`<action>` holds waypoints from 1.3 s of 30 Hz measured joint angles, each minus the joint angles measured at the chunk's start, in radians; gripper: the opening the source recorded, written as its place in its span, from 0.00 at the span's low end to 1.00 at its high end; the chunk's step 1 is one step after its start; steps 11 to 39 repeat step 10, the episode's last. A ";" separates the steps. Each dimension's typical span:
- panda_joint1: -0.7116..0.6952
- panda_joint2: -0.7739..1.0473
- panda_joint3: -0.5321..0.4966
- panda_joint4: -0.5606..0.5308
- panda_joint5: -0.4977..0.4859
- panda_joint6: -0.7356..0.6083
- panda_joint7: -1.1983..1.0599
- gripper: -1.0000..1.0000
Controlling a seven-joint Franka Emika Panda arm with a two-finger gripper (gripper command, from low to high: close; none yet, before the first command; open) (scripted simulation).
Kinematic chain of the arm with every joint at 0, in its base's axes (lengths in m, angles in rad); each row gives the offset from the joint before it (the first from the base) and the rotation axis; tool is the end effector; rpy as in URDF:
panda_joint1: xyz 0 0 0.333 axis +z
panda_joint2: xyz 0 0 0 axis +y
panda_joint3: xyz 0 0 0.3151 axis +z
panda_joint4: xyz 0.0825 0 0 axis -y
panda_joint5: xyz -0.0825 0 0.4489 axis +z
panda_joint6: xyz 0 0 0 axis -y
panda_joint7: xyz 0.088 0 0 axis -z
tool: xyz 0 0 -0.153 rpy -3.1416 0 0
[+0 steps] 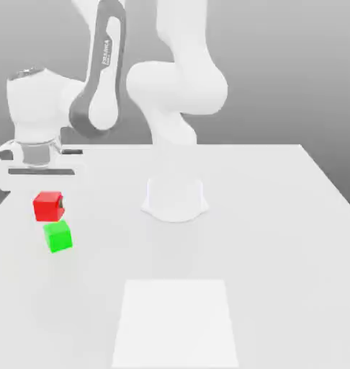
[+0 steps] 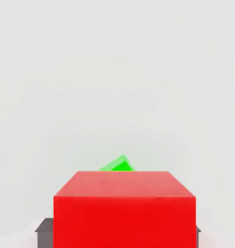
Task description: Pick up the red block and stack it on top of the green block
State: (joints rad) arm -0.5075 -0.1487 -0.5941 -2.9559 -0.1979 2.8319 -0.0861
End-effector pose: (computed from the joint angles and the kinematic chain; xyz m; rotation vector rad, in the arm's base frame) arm 0.1815 -0.2952 0.1015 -2.8665 1.2493 -0.0291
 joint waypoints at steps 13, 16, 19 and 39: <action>0.074 0.127 -0.020 -0.002 0.174 0.108 -0.121 0.00; 0.074 0.127 -0.020 -0.002 0.174 0.108 -0.121 0.00; 0.074 0.127 -0.020 -0.002 0.174 0.108 -0.121 0.00; 0.074 0.127 -0.020 -0.002 0.174 0.108 -0.121 0.00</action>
